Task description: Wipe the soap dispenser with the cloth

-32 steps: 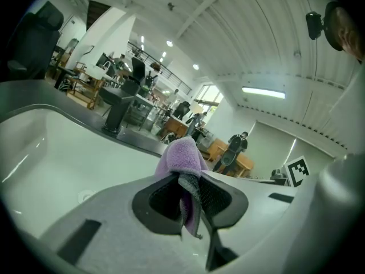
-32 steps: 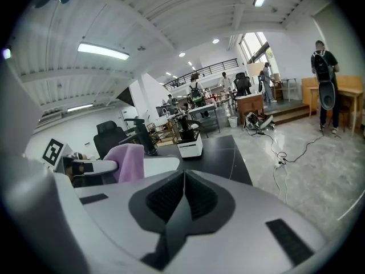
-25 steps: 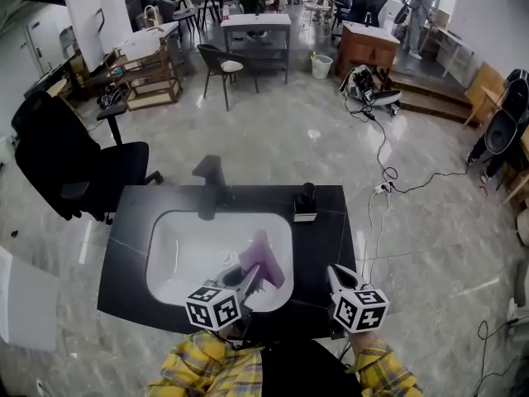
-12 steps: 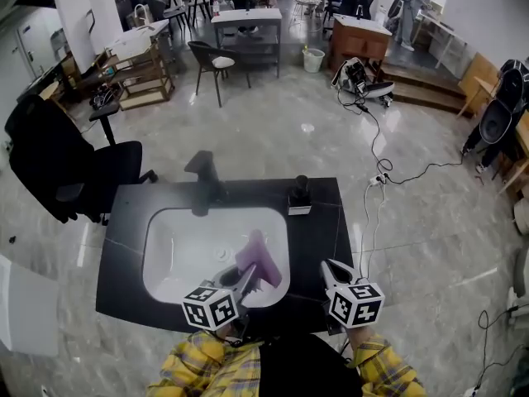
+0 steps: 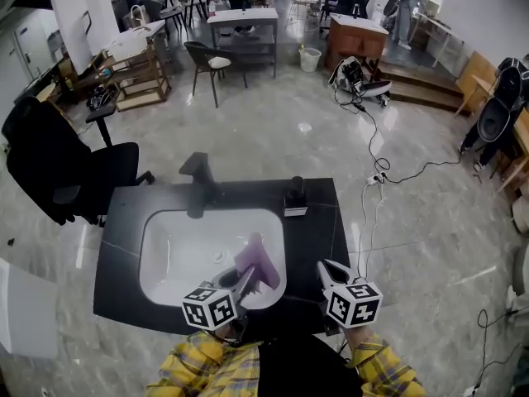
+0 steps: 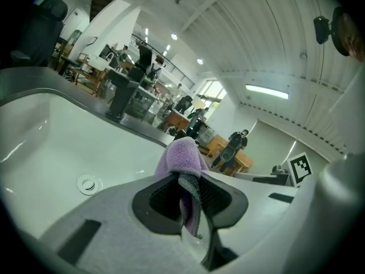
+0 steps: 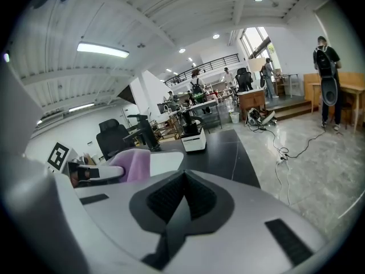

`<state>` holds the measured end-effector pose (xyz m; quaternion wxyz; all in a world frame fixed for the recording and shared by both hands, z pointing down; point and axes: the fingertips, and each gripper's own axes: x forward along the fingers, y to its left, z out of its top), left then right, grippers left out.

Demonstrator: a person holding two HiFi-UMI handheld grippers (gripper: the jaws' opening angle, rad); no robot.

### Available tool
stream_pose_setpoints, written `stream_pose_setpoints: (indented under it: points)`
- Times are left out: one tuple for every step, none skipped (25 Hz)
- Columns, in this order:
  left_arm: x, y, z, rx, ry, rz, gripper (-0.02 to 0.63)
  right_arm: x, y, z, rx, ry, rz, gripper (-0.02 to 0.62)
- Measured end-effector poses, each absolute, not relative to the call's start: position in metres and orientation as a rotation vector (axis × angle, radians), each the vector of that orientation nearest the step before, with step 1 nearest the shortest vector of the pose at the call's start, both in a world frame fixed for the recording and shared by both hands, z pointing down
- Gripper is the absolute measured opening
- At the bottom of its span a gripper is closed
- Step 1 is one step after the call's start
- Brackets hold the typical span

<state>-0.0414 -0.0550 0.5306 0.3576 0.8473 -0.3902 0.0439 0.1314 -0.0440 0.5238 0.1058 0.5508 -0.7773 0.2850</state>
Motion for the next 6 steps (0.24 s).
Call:
stream_pose_setpoints:
  points:
    - [-0.041, -0.0558, 0.5298, 2.185, -1.01, 0.113, 0.064, 0.1317, -0.0443, 0.5229, 1.621, -2.29, 0.834, 0.005]
    - [-0.0403, -0.0569, 0.5288, 2.186, -1.012, 0.112, 0.064, 0.1323, -0.0446, 0.5223, 1.619, -2.29, 0.826, 0.005]
    - [-0.0392, -0.0581, 0.5278, 2.188, -1.014, 0.112, 0.064, 0.1331, -0.0452, 0.5221, 1.617, -2.289, 0.82, 0.005]
    - [-0.0378, -0.0595, 0.5269, 2.192, -1.015, 0.112, 0.064, 0.1342, -0.0459, 0.5222, 1.616, -2.289, 0.815, 0.005]
    - [-0.0362, -0.061, 0.526, 2.195, -1.016, 0.113, 0.064, 0.1353, -0.0467, 0.5223, 1.615, -2.288, 0.812, 0.005]
    - [-0.0346, -0.0625, 0.5252, 2.199, -1.016, 0.113, 0.064, 0.1365, -0.0475, 0.5225, 1.614, -2.288, 0.81, 0.005]
